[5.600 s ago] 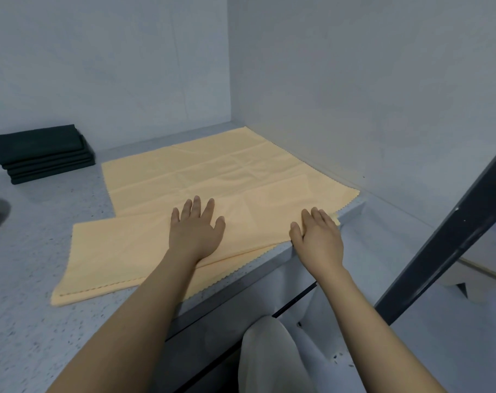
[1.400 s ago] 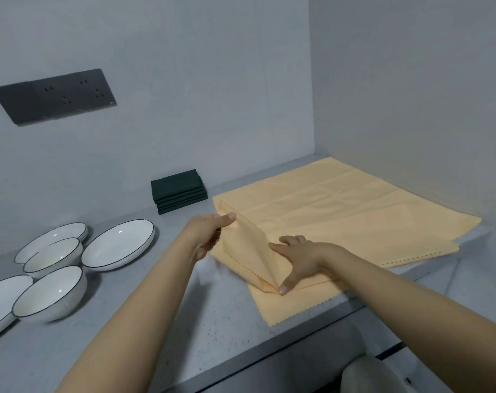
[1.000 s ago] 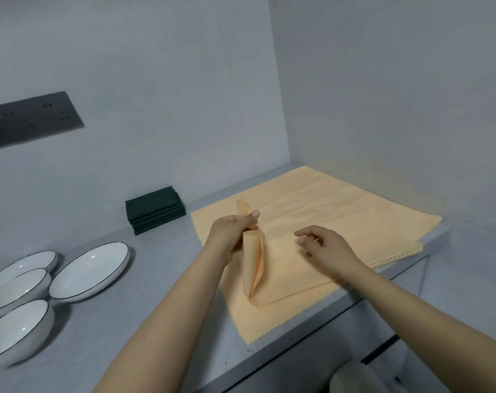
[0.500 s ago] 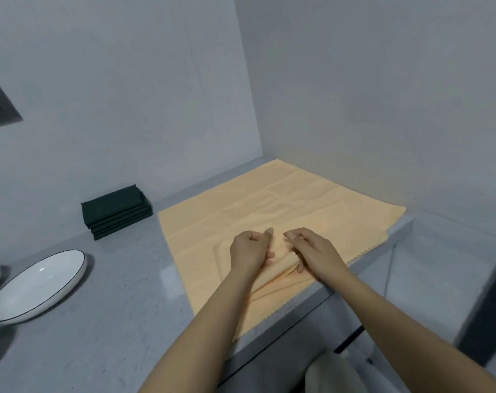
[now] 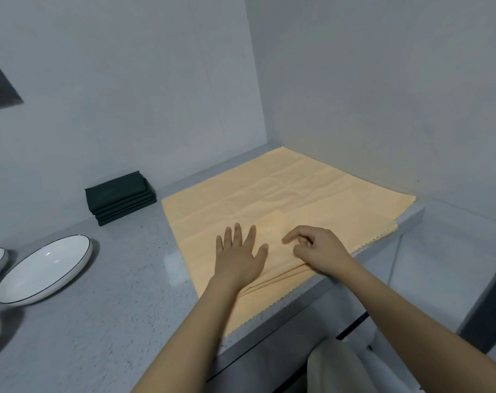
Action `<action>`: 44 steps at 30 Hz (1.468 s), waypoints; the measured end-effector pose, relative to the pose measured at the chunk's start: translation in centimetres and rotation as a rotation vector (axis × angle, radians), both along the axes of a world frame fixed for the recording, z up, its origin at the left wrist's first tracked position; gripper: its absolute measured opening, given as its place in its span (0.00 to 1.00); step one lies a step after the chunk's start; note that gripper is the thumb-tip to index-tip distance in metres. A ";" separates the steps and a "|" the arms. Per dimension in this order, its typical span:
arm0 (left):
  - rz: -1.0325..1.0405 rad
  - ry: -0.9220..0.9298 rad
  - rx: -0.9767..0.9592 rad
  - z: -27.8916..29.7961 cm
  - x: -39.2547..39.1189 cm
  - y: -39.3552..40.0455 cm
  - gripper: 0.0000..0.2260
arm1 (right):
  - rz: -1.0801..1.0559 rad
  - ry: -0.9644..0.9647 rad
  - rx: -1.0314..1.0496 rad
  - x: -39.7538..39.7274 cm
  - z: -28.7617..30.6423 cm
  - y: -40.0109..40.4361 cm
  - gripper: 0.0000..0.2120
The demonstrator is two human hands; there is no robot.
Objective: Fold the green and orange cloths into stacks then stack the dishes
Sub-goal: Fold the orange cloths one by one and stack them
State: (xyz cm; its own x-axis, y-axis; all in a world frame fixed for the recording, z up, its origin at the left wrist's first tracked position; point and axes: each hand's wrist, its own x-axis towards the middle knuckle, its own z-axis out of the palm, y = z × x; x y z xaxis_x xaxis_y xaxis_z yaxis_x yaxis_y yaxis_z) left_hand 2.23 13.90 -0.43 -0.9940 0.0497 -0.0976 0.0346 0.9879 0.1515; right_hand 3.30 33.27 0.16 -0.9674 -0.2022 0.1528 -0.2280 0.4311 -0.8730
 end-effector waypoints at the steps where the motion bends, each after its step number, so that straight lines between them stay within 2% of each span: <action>1: -0.003 -0.002 -0.034 -0.2 -0.1 0.1 0.28 | 0.000 0.009 0.025 0.0 0.0 0.0 0.12; 6: 0.001 -0.015 -0.044 -0.2 -0.3 0.3 0.29 | -0.009 0.096 0.181 0.3 -0.1 -0.3 0.09; 9: -0.013 0.102 -0.016 0.1 -0.9 0.1 0.27 | -0.024 0.131 0.182 0.4 -0.4 -0.7 0.08; 12: -0.087 0.219 0.136 0.6 -2.0 0.2 0.17 | -0.041 0.163 0.176 0.5 -0.8 -0.9 0.07; 15: -0.145 0.261 0.291 1.1 -3.6 0.7 0.09 | -0.040 0.183 0.191 0.4 -1.1 -0.9 0.07; 21: -0.123 0.235 0.417 1.6 -6.4 2.4 0.04 | -0.045 0.207 0.223 0.2 -1.2 -0.8 0.06; 26: -0.049 0.212 0.488 1.8 -6.9 2.5 0.09 | -0.029 0.215 0.257 0.1 -1.1 -0.6 0.07; 31: 0.067 0.207 0.431 3.4 -6.0 0.7 0.10 | -0.035 0.290 0.411 0.0 -0.7 -1.1 0.09; 40: 0.261 0.220 0.415 3.5 -0.5 -5.8 0.17 | -0.067 0.323 0.563 -3.7 0.5 -5.7 0.16; 44: 0.356 0.273 0.434 2.4 2.5 -7.5 0.18 | 0.003 0.342 0.623 -4.3 0.6 -8.4 0.17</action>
